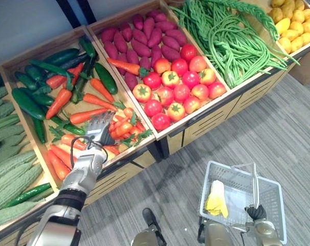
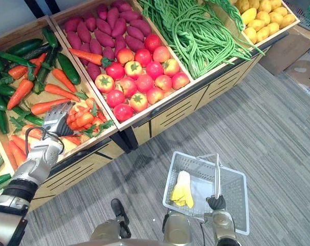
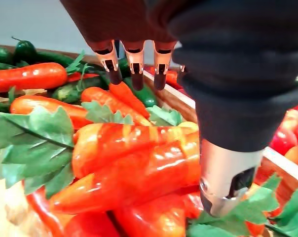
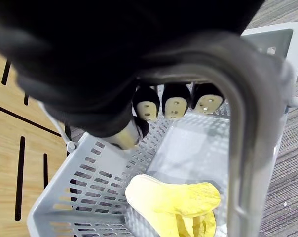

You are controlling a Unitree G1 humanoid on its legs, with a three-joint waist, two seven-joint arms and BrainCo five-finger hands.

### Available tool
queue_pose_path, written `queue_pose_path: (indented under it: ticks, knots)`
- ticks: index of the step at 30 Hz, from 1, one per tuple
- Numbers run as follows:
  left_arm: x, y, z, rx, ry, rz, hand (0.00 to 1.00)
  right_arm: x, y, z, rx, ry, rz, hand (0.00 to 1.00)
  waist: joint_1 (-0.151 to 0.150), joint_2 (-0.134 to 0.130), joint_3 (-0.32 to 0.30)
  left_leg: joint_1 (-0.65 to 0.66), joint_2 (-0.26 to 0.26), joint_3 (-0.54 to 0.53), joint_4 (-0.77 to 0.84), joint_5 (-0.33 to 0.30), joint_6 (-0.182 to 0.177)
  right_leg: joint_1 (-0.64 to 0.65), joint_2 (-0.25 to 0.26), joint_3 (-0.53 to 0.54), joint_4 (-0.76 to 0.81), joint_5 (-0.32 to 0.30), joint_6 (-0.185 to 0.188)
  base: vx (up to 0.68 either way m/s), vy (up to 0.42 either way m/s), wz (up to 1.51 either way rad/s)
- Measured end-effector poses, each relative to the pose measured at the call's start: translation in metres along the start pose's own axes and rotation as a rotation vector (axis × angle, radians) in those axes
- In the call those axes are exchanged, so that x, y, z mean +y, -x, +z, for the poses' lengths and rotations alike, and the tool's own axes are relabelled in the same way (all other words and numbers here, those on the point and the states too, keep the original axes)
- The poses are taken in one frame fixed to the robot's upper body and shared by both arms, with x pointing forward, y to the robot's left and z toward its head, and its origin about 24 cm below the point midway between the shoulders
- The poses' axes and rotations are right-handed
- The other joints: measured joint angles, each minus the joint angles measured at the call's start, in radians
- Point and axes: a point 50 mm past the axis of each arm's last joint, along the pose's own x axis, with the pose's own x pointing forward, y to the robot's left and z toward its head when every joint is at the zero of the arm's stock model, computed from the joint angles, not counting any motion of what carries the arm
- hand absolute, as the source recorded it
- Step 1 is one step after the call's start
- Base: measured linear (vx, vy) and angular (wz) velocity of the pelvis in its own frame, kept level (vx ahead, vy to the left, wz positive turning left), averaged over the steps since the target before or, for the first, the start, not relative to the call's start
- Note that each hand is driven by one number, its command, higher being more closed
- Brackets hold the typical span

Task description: Pick vegetable in the basket

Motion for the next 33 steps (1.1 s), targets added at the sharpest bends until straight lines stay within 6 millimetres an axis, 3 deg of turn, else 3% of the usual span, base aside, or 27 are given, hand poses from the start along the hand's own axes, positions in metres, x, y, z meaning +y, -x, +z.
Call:
queue_pose_path:
  ticks: [15, 25, 26, 33]
  knots:
    - [0.006, -0.001, -0.007, 0.045, 0.005, 0.02, 0.0, 0.0, 0.0, 0.001, -0.006, 0.019, 0.0, 1.0, 0.001, -0.005, 0.014, -0.025, 0.0, -0.014, -0.002, 0.006, 0.001, -0.019, -0.001, -0.009, -0.001, 0.0, 0.0, 0.0, -0.007, 0.02]
    - [0.007, -0.006, -0.005, 0.031, 0.007, 0.007, 0.0, 0.001, -0.006, 0.021, -0.054, 0.006, -0.001, 1.0, 0.003, -0.007, 0.057, -0.051, 0.002, -0.012, -0.007, 0.007, 0.0, -0.047, 0.003, -0.01, -0.003, 0.004, -0.005, 0.03, -0.018, -0.01]
    - [0.008, -0.006, -0.005, 0.032, 0.007, 0.008, 1.0, 0.002, -0.007, 0.022, -0.058, 0.006, 0.0, 1.0, 0.003, -0.007, 0.06, -0.051, 0.002, -0.011, -0.007, 0.007, 0.0, -0.048, 0.004, -0.01, -0.003, 0.005, -0.005, 0.04, -0.022, -0.05]
    - [0.032, -0.024, -0.001, 0.0, -0.037, 0.101, 1.0, 0.001, -0.01, 0.036, -0.1, 0.025, 0.004, 1.0, 0.003, -0.018, 0.081, -0.074, 0.0, 0.011, -0.007, 0.007, 0.0, -0.087, 0.004, 0.028, -0.004, 0.023, -0.007, 0.0, -0.017, -0.1]
